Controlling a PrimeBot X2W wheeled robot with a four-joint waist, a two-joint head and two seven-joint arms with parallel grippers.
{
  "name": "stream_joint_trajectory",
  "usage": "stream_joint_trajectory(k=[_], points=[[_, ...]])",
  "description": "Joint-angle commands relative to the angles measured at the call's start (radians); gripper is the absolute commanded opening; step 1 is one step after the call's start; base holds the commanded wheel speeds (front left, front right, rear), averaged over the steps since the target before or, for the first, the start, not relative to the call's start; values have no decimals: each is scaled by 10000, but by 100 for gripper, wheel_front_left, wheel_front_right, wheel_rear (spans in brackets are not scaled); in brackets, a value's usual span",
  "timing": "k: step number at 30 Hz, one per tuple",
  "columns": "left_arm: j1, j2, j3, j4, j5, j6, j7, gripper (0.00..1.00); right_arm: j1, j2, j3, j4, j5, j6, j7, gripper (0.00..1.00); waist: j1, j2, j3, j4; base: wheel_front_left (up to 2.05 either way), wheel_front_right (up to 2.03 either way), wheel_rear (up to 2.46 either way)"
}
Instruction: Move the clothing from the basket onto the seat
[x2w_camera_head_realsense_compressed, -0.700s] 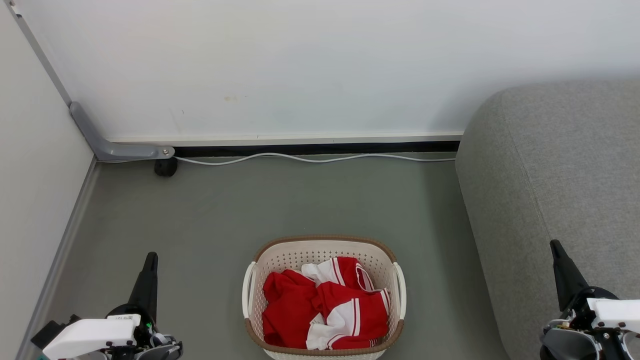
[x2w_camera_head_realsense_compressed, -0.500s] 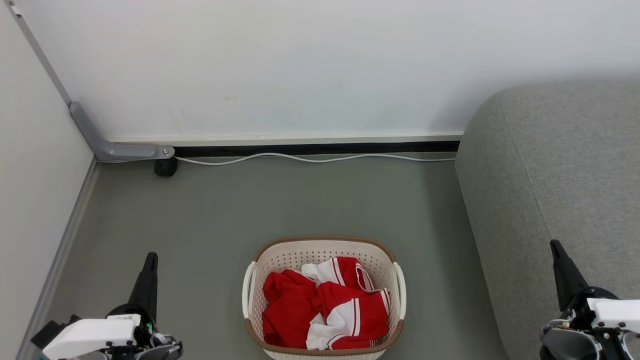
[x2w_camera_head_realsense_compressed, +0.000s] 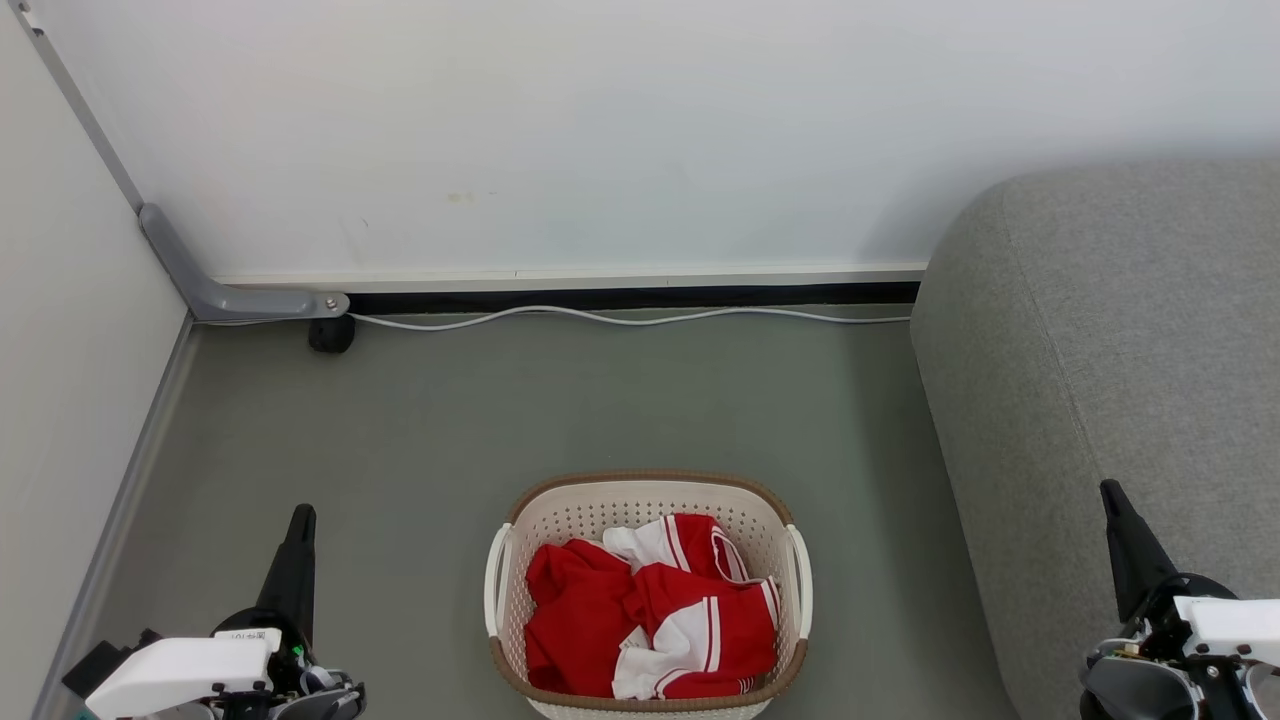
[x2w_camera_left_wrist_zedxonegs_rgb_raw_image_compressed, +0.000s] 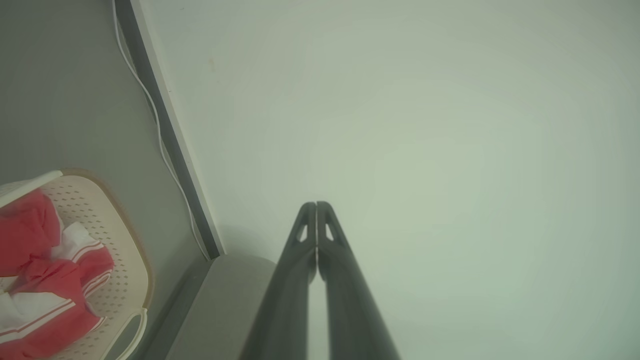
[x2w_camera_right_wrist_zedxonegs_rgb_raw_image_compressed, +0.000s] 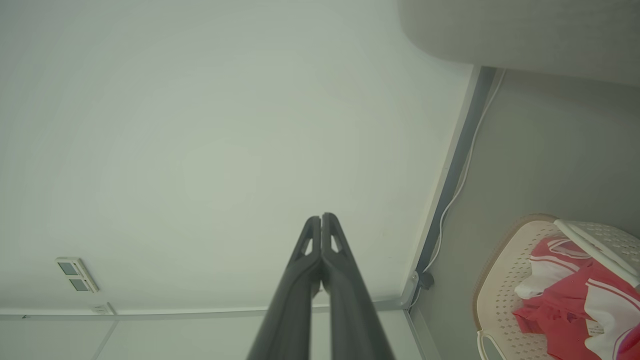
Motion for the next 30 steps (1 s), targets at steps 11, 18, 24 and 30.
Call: stream_joint_trajectory(k=[11,18,24,30], points=[[-578,171,325,-290,-38,-75,59,0,-165,-100,176,-313,115,44,75,0,0,0,0,0,0,0,0],[-578,171,325,-290,-38,-75,59,0,-165,-100,176,-313,115,44,75,0,0,0,0,0,0,0,0],[-578,171,325,-290,-38,-75,59,0,-165,-100,176,-313,115,44,75,0,0,0,0,0,0,0,0],[-578,171,325,-290,-38,-75,59,0,-165,-100,176,-313,115,44,75,0,0,0,0,0,0,0,0]])
